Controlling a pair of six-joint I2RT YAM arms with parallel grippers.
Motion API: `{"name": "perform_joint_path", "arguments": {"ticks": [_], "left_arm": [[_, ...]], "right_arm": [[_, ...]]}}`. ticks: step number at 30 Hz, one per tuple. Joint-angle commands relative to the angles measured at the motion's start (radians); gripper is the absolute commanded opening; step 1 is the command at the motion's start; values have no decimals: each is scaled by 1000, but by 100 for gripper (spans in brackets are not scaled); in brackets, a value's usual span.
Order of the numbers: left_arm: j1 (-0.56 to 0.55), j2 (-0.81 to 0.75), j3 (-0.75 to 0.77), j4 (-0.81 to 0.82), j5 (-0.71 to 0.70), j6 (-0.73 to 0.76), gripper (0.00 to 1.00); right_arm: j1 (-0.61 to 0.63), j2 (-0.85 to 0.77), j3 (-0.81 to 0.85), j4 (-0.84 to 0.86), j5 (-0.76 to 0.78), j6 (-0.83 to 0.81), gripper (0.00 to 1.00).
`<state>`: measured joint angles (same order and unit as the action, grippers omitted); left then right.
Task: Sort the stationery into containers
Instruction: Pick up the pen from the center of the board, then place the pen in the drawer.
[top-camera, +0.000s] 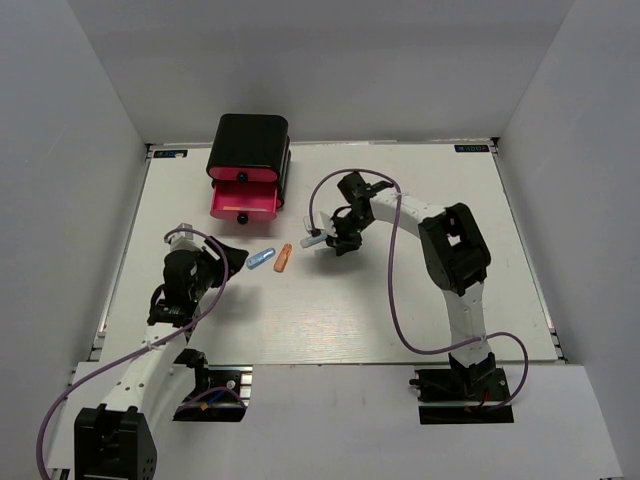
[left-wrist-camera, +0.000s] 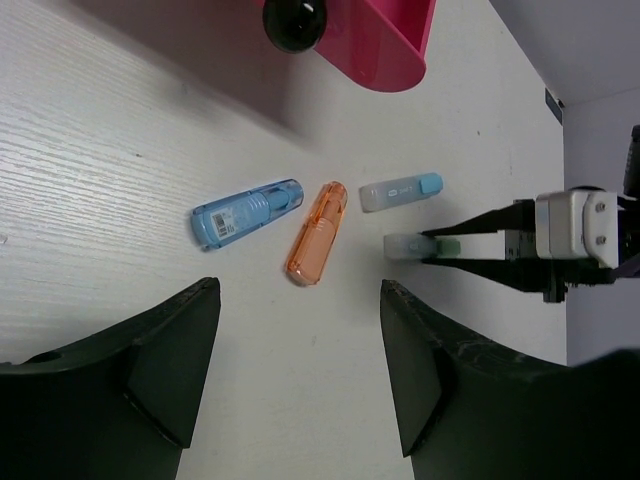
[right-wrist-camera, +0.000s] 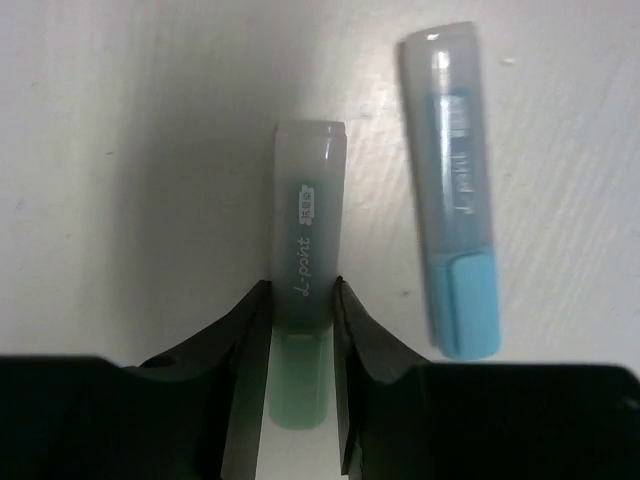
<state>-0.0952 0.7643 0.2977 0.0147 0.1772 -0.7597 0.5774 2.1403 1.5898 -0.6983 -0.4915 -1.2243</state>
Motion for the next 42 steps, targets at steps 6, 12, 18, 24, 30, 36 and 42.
{"name": "perform_joint_path", "arguments": {"ticks": [6,12,18,24,30,36,42], "left_arm": [[-5,-22,-26,1,15,3,75],[-5,-13,-46,19,24,3,75],[-5,-36,-46,10,24,3,75],[-5,-66,-46,-24,24,14,75],[-5,-89,-46,-55,24,23,75],[-5,-89,-16,-30,86,82,75],[-5,-33,84,-9,174,238,75]], "right_arm": [[19,-105,-35,-175,-112,-6,0],[48,-120,252,183,-265,332,0],[114,-2,435,430,-219,523,0],[183,18,354,835,-130,658,0],[210,90,372,1034,-78,761,0],[213,151,391,997,-29,747,15],[202,144,392,936,-22,734,52]]}}
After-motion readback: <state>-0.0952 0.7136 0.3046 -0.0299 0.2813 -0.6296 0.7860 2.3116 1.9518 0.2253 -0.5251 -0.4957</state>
